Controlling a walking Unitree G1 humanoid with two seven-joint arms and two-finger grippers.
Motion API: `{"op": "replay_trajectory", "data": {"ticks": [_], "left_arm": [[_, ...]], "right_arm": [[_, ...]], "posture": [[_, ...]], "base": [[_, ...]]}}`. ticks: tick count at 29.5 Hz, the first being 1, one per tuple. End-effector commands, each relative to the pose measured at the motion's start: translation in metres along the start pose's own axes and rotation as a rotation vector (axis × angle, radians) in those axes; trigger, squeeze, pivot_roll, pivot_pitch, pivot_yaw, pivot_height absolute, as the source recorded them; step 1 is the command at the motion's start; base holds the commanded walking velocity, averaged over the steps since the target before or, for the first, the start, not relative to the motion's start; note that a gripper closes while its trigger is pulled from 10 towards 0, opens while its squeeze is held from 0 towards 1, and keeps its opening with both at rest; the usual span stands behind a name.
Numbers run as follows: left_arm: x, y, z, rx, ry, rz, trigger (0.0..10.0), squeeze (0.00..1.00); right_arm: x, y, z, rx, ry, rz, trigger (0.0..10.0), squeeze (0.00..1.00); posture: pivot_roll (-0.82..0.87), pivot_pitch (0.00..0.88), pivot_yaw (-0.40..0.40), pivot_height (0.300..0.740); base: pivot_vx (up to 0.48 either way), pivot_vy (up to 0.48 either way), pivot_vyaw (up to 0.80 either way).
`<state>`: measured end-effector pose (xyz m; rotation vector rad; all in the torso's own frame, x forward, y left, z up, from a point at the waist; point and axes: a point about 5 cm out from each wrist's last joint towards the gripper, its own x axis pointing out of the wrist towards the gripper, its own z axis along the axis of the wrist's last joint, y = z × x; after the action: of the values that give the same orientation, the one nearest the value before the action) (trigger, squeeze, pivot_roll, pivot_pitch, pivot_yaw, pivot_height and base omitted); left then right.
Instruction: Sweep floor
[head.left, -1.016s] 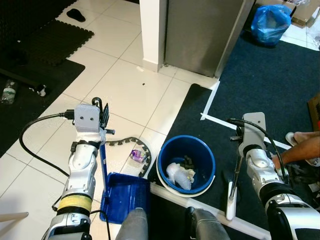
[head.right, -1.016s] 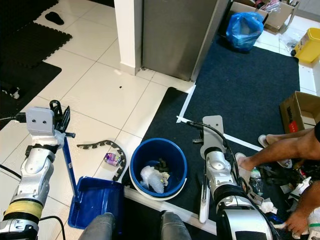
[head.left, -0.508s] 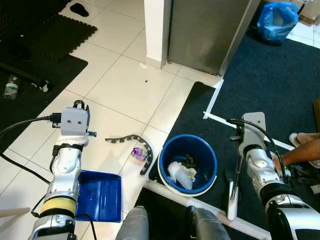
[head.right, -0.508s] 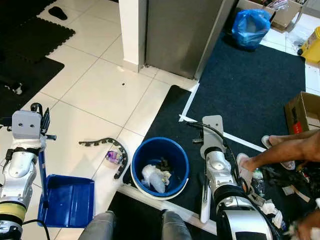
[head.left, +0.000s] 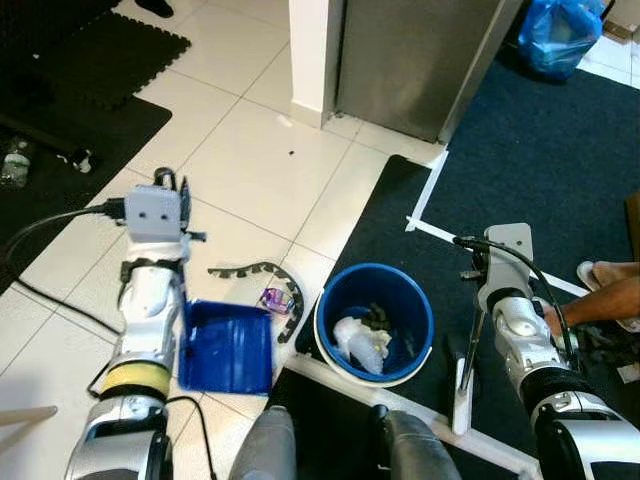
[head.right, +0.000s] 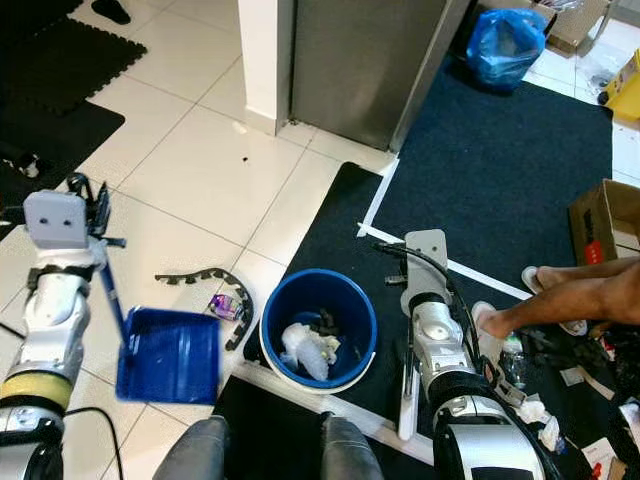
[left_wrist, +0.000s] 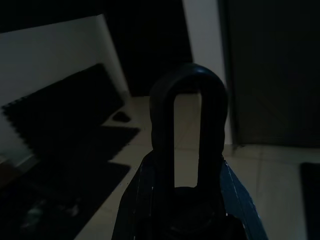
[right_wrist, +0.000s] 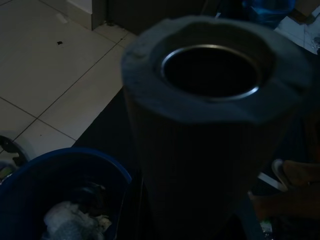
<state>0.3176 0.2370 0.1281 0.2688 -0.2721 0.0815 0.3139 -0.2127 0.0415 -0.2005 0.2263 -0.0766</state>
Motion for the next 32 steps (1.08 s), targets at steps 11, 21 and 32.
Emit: {"op": "replay_trajectory", "data": {"ticks": [11, 21, 32], "left_arm": [[0.008, -0.021, 0.008, -0.136, -0.052, -0.055, 10.0, 0.0], [-0.002, -0.032, -0.005, -0.105, -0.003, -0.134, 10.0, 0.0], [-0.027, -0.033, -0.032, -0.064, 0.115, -0.189, 10.0, 0.0]], "right_arm": [[-0.018, 0.002, -0.031, -0.001, 0.089, 0.014, 10.0, 0.0], [-0.021, 0.001, -0.033, 0.005, 0.084, 0.015, 10.0, 0.0], [-0.024, 0.005, -0.035, 0.008, 0.087, 0.025, 10.0, 0.0]], "posture": [[0.16, 0.24, -0.052, 0.74], [0.16, 0.264, -0.048, 0.74], [0.16, 0.276, -0.048, 0.74]], "base": [[0.0, 0.0, 0.0], [0.0, 0.0, 0.0], [0.0, 0.0, 0.0]]}}
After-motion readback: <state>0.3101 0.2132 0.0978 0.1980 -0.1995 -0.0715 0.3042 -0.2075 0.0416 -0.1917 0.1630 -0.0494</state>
